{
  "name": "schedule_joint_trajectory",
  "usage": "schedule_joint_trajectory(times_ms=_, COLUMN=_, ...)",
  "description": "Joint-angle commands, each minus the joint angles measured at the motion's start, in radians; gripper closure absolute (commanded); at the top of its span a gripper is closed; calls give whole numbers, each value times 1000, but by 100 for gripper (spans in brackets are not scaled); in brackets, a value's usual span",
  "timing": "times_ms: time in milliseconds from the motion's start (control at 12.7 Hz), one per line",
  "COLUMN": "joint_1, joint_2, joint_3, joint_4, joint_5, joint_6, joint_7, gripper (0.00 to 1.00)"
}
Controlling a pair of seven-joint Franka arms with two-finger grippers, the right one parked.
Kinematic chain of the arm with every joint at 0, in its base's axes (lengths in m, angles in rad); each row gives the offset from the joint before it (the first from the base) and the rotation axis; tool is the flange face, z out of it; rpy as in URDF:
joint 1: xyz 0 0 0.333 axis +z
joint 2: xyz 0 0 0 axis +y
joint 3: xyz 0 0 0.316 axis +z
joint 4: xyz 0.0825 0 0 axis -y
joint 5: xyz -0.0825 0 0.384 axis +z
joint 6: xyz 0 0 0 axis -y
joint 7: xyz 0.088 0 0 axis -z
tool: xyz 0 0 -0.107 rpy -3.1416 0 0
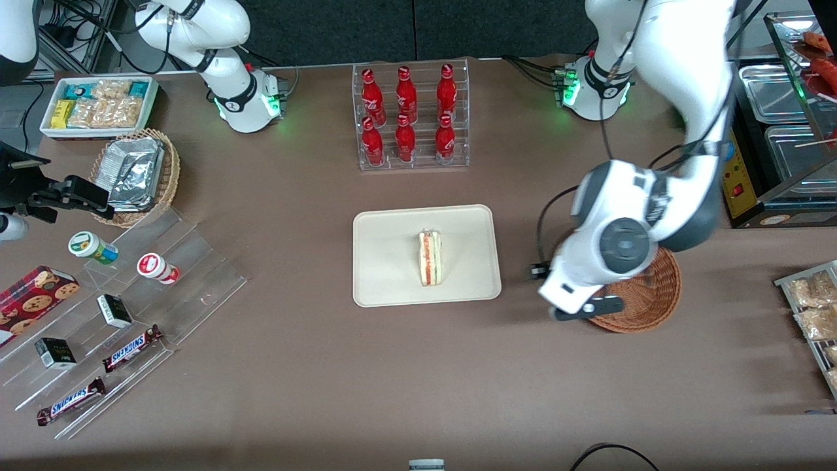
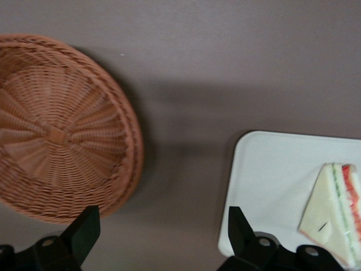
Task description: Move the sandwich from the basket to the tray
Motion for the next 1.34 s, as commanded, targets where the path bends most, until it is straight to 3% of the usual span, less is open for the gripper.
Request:
schedule_joint_trajectory(times_ms=0, joint_1=51, joint_2=-112, joint_3=-10, joint_4=-70, joint_5=-13, joint_6=-44, joint_7=66, gripper=0)
schedule_joint_trajectory(times_ms=237, joint_1=146, joint_2=-216, joint_3=-18, joint_4=-106, joint_5=-9, joint_6=-77, joint_7=88, gripper=0)
schedule_joint_trajectory(times_ms=553, joint_1=246, joint_2=-316, joint_3=-18, joint_4=-95, joint_5=-9, joint_6=-218, joint_7=338, gripper=0)
schedule_joint_trajectory(times_ms=947, joint_1=280, joint_2=-439, joint_3=-16, joint_4=-92, joint_5=11, joint_6=-351, joint_7=346, gripper=0)
schedule_joint_trajectory(times_ms=1263, joint_1=318, joint_2=-490, joint_3=-13, joint_4=-83, joint_5=51, joint_6=-412, joint_7=461, gripper=0)
